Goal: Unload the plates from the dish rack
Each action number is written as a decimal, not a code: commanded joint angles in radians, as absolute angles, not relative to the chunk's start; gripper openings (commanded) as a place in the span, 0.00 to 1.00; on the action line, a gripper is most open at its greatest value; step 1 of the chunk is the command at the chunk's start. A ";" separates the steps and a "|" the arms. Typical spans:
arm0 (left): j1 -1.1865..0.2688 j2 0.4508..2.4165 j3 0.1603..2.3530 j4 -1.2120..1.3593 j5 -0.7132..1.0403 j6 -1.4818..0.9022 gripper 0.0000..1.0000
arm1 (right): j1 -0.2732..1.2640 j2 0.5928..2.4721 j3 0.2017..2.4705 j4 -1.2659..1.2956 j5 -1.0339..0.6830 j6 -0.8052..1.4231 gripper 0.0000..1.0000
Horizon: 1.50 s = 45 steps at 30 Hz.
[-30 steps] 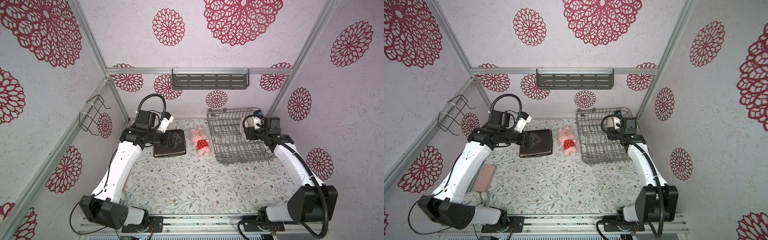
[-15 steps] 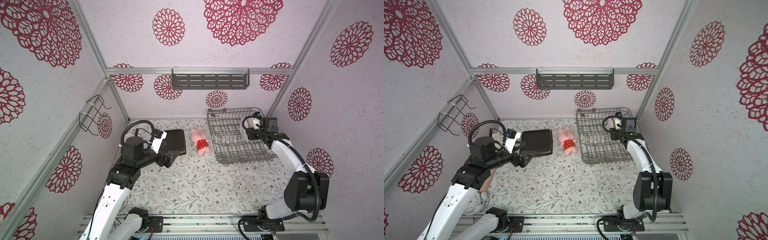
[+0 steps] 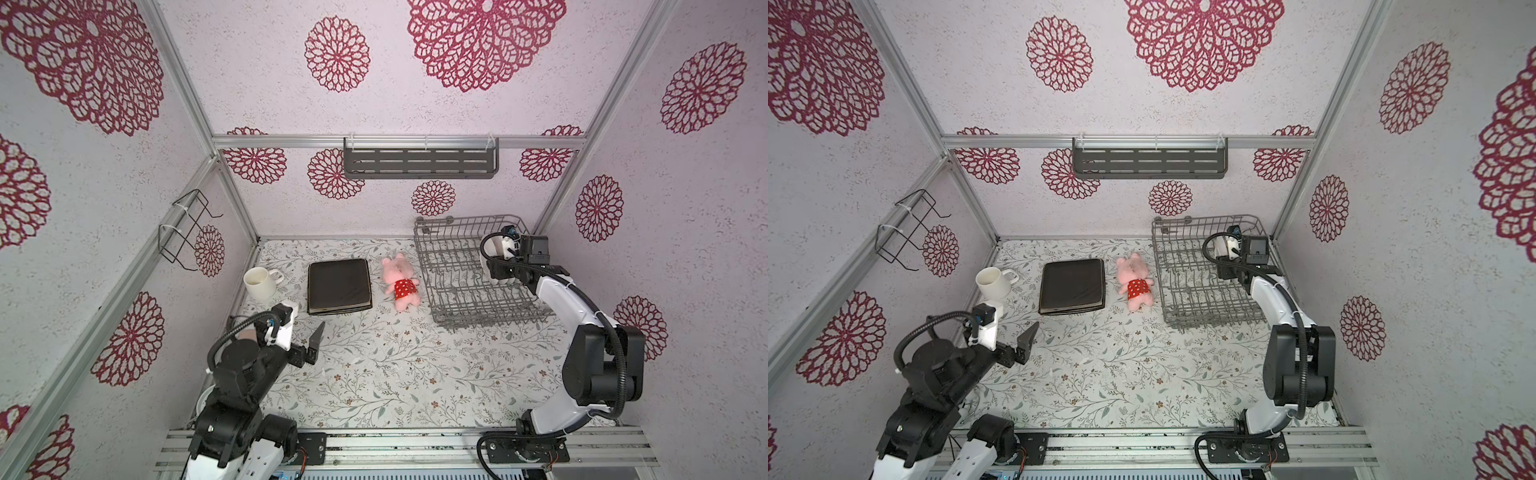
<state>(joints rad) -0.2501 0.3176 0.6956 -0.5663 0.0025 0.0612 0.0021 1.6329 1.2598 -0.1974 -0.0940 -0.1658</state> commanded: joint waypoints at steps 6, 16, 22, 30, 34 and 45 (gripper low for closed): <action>-0.235 0.225 0.695 -0.657 0.042 0.166 0.97 | -0.010 1.658 1.321 -0.201 -0.138 -0.188 0.71; -0.278 0.279 0.768 -0.900 0.066 0.226 0.97 | -0.009 1.693 1.371 -0.222 -0.144 -0.183 0.73; -0.376 0.269 0.750 -0.895 0.036 0.220 0.97 | -0.009 1.729 1.395 -0.224 -0.154 -0.178 0.73; -0.446 0.247 0.741 -0.878 -0.029 0.206 0.97 | -0.008 1.762 1.366 -0.166 -0.144 -0.150 0.67; -0.466 0.247 0.738 -0.877 -0.046 0.204 0.97 | -0.009 1.787 1.375 -0.170 -0.149 -0.154 0.61; -0.492 0.242 0.751 -0.909 -0.006 0.225 0.97 | -0.026 1.824 1.404 -0.184 -0.178 -0.176 0.42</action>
<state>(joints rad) -0.4786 0.2543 0.7456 -0.8997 -0.0296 0.2005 -0.0101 1.8271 1.3628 -0.1921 -0.1467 -0.1661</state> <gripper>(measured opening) 0.974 0.428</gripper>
